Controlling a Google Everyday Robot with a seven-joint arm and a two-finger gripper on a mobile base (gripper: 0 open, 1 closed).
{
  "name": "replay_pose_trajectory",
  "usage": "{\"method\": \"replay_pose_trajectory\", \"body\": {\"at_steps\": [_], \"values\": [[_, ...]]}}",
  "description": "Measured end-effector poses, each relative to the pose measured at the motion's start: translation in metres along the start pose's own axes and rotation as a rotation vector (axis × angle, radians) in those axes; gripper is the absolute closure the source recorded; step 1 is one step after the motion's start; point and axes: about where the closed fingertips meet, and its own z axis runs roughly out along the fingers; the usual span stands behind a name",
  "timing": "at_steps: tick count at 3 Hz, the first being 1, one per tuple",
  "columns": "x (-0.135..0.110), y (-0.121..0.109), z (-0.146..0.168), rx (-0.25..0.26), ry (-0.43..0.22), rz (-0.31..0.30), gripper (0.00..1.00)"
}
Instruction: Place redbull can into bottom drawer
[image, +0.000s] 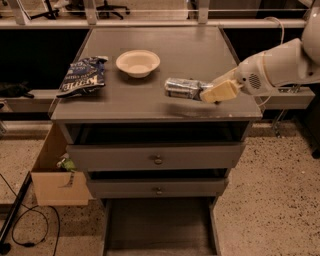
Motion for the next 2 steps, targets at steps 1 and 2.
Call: {"method": "replay_pose_trajectory", "body": {"at_steps": [1,2], "values": [[0.0261,0.0142,-0.0518,0.043,-0.024,0.044,1.0],[0.0184,0.0124,-0.0451,0.042,-0.022,0.035,1.0]]}}
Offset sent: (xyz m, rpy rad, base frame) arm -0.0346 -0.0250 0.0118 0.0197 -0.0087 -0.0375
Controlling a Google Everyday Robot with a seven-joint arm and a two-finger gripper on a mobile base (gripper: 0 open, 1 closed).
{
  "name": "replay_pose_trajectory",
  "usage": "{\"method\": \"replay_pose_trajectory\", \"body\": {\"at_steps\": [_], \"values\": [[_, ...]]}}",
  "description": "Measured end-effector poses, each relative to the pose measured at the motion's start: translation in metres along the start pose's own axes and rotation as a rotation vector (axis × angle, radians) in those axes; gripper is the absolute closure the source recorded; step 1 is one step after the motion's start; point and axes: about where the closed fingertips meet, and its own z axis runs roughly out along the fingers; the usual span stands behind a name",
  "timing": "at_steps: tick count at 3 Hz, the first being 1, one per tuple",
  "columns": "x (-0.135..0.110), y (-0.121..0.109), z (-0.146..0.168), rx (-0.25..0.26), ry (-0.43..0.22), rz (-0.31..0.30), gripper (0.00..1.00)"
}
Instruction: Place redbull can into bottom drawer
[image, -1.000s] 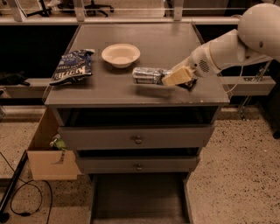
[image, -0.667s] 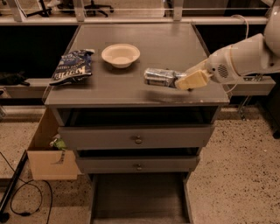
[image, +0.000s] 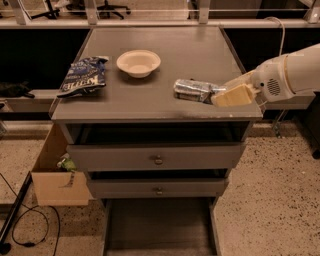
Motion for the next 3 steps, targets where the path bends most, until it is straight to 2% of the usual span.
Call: {"method": "replay_pose_trajectory", "body": {"at_steps": [1,2,3], "values": [[0.005,0.021,-0.004,-0.024,-0.009,-0.009,1.0],[0.036,0.061,-0.022,-0.055,-0.011,0.009,1.0],[0.076,0.115,-0.053,-0.057,-0.055,0.051,1.0]]}}
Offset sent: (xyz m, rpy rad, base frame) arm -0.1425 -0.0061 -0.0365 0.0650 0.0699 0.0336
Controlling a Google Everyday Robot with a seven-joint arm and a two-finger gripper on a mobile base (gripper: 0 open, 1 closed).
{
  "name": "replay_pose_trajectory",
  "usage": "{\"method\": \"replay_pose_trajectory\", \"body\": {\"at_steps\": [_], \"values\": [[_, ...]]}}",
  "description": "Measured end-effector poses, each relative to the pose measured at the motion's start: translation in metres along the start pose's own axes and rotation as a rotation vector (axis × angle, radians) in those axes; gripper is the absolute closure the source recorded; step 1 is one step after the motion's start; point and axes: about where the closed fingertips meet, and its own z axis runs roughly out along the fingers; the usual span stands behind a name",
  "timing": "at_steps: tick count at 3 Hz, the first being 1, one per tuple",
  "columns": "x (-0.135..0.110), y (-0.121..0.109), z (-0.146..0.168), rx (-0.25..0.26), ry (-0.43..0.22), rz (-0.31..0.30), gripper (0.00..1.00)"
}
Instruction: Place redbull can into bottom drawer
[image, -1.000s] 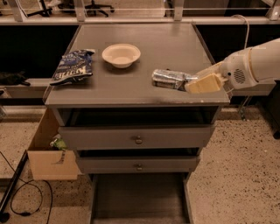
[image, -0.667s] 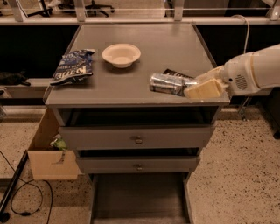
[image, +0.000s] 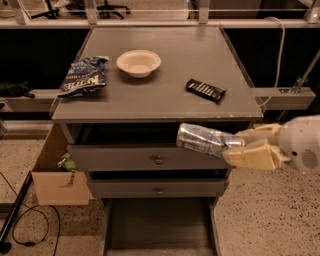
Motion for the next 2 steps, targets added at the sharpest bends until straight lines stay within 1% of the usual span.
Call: {"method": "replay_pose_trajectory", "body": {"at_steps": [1,2], "values": [[0.0289,0.0259,-0.0224,0.014,-0.034,0.044,1.0],[0.029,0.026,-0.0223,0.014,-0.034,0.044,1.0]]}}
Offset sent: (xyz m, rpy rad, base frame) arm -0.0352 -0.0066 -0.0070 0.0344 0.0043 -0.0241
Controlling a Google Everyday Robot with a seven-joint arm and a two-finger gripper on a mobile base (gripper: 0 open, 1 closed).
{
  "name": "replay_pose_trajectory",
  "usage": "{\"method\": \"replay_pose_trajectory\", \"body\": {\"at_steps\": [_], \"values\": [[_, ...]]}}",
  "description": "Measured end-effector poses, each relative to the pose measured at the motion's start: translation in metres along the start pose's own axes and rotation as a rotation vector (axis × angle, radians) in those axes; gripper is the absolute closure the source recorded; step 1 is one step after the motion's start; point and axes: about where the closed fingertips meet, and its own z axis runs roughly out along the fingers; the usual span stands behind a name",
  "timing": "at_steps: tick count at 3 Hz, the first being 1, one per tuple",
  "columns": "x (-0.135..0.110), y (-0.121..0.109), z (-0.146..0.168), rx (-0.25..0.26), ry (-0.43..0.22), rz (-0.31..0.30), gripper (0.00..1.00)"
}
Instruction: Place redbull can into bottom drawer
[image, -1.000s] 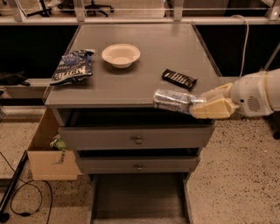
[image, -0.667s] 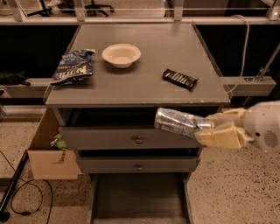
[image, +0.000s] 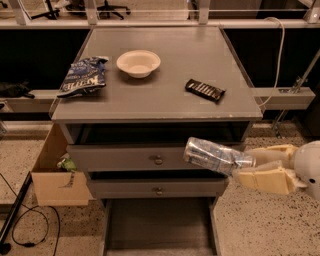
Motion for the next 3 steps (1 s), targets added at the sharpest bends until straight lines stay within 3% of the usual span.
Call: {"method": "replay_pose_trajectory", "body": {"at_steps": [1,2,3], "values": [[0.008,0.009,0.017,-0.009,-0.013,0.029,1.0],[0.03,0.036,0.045,-0.007,-0.032,0.089,1.0],[0.078,0.067,0.077,0.001,-0.034,0.158,1.0]]}}
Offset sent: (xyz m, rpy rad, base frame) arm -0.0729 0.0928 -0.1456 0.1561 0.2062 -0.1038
